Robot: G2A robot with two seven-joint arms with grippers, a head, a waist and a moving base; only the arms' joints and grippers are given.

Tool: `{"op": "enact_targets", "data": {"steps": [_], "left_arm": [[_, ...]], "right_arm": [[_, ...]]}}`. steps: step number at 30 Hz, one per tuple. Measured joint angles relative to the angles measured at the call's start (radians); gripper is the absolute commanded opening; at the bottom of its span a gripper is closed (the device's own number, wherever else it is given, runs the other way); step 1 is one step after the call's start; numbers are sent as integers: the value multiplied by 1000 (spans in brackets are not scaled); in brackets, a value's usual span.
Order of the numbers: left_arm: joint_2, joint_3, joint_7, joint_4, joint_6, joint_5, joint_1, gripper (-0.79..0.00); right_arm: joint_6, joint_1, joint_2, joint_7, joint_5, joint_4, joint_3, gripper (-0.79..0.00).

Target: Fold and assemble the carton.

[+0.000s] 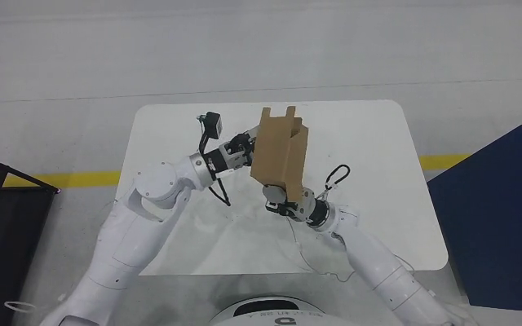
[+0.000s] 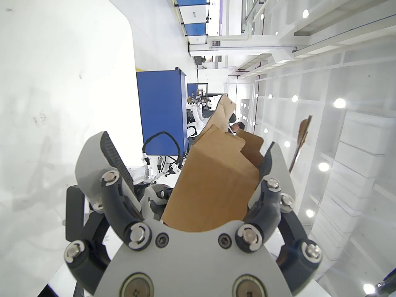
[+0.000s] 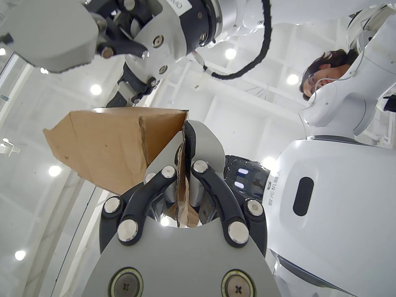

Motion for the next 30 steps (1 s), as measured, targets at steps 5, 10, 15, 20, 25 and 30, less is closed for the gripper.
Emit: {"op": "enact_targets", "data": {"steps": [5,10,15,20,25,30], "left_arm": [[-4,-5,5,34,-5,-40,-5,0],[1,-36,0,76,5,-51,20,0],[-2,-10,-18,92,48,-28,-5,0],[-13,79,-41,112,124,73,-84,0],[-28,166,-73,137,161,130,-147,0],[-40,206,-91,139,130,143,-181,0]], "right_arm": [[-19,-17,3,61,-16,-14,23,-785],[-25,-48,11,111,-45,-48,55,-785],[-8,-66,16,86,-99,-86,55,-785],[-7,-70,15,40,-147,-115,37,-785],[-10,-83,16,40,-149,-119,37,-785],[-12,-102,19,42,-139,-107,47,-785]]}}
